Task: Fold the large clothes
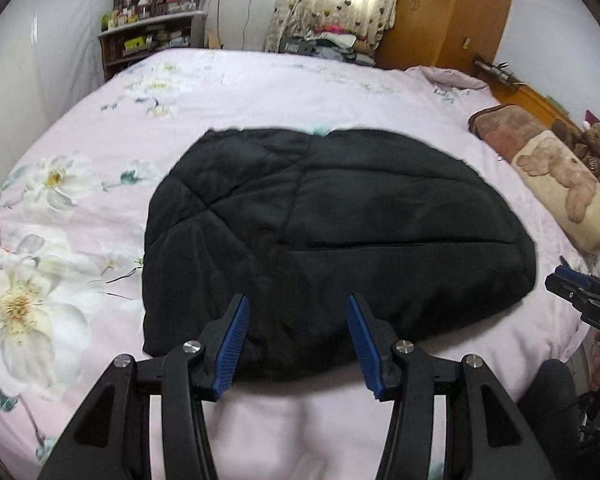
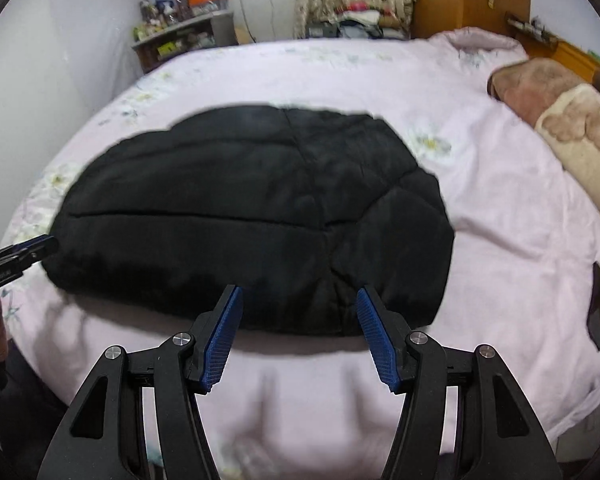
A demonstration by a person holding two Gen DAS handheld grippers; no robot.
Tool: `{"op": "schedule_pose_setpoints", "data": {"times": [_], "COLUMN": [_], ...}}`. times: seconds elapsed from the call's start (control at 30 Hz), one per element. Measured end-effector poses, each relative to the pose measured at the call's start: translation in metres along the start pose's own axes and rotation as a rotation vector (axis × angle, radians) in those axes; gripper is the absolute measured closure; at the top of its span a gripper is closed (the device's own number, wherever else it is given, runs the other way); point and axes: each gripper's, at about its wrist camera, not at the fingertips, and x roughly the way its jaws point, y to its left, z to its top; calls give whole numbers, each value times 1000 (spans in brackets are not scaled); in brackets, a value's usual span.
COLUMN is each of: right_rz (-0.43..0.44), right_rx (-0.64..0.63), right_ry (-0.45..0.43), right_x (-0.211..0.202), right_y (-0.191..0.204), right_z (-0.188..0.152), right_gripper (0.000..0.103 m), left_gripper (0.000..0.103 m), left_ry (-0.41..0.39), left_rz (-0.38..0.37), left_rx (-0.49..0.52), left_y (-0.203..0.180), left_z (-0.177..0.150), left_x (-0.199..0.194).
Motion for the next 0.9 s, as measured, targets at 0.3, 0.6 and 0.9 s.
{"op": "schedule_pose_setpoints", "data": {"times": [0.3, 0.6, 0.9], "right_rz": [-17, -15, -21], "right_rx": [-3, -13, -9], "right_ry": [-98, -96, -52], "right_x": [-75, -96, -85], "right_y": [35, 55, 58], "right_z": [-17, -46, -56], "right_gripper": [43, 39, 39], "left_gripper": [31, 30, 30], "left_ry": [-99, -64, -5], "left_rz": [-18, -14, 11], "left_rx": [19, 18, -16], "left_y": [-37, -41, -37], "left_z": [-21, -50, -62], "left_x": [-76, -92, -74]}}
